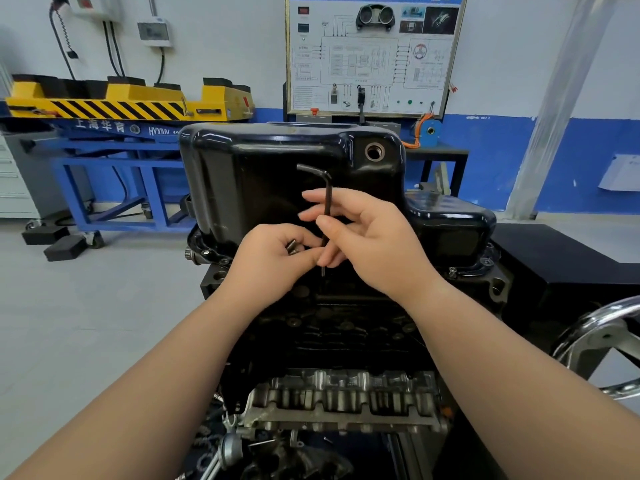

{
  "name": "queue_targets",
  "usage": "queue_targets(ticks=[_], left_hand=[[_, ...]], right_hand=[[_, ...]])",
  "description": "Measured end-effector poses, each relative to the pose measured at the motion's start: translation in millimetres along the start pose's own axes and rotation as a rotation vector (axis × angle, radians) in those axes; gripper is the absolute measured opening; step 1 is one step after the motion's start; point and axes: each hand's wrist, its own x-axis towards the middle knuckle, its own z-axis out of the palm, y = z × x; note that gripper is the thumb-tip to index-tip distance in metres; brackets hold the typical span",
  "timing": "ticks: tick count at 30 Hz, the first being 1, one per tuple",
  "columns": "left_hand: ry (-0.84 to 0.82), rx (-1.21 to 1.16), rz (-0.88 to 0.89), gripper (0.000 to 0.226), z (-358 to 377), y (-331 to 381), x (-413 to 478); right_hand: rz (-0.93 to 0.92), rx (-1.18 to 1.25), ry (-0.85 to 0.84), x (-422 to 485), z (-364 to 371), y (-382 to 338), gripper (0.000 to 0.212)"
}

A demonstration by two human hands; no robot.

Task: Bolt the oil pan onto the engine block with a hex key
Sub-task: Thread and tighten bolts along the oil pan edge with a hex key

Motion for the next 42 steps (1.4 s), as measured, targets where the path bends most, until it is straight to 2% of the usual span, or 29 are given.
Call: queue_targets(ticks=[2,7,10,13,16,20,22,24,30,36,40,42], left_hand=[[-0.031,-0.022,-0.004,0.008,-2.4,-0.2,0.0],[-0.016,-0.095,-0.010,0.001,-3.1,-2.8,-0.8],[0.027,-0.175,-0.028,0.008,-2.2,-5.0,-1.5],[0.049,-0.167,-0.030,0.019,-0.2,-4.9,-2.6],[0.037,-0.135,-0.027,0.012,-1.0,-4.0,-2.0],[0.008,-0.147,-0.023,0.007,-2.8,-2.6,-1.8],[0.009,-0.158,-0.018,0.006,-2.6,-2.2,-2.0],[0.003,-0.163,-0.019,0.006,-2.9,-3.2,-1.8],[0.004,-0.164,-0.024,0.010,-2.6,-6.9,-0.5],[-0.012,-0.129,-0.018,0.015,-3.4,-6.7,0.1],[-0.026,-0.152,-0.026,0.006,-3.5,-4.5,-0.9],[-0.034,-0.172,-0.033,0.006,-3.6,-4.2,-0.9]], right_hand=[[-0.001,0.011,-0.028,0.2,-1.4,-3.1,0.026],[0.036,0.016,0.041,2.4,-4.2,-5.1,0.015],[0.029,-0.011,0.094,3.2,-4.7,-3.8,0.002],[-0.008,-0.057,0.128,2.6,-2.6,-2.2,0.014],[-0.029,-0.073,0.149,2.7,0.2,-1.2,0.026],[0.007,-0.056,0.040,0.8,-1.5,-3.7,0.003],[0.012,-0.037,-0.040,-0.6,-4.8,-6.6,0.019],[0.010,-0.057,-0.064,-0.4,-7.8,-9.1,0.024],[0.006,-0.142,0.052,3.2,-10.7,-8.6,0.010],[-0.016,-0.177,0.107,3.1,-0.4,-4.7,0.020],[0.001,-0.157,0.019,2.3,-1.9,-6.3,0.005],[0.012,-0.141,-0.052,1.0,-4.6,-7.7,0.019]])
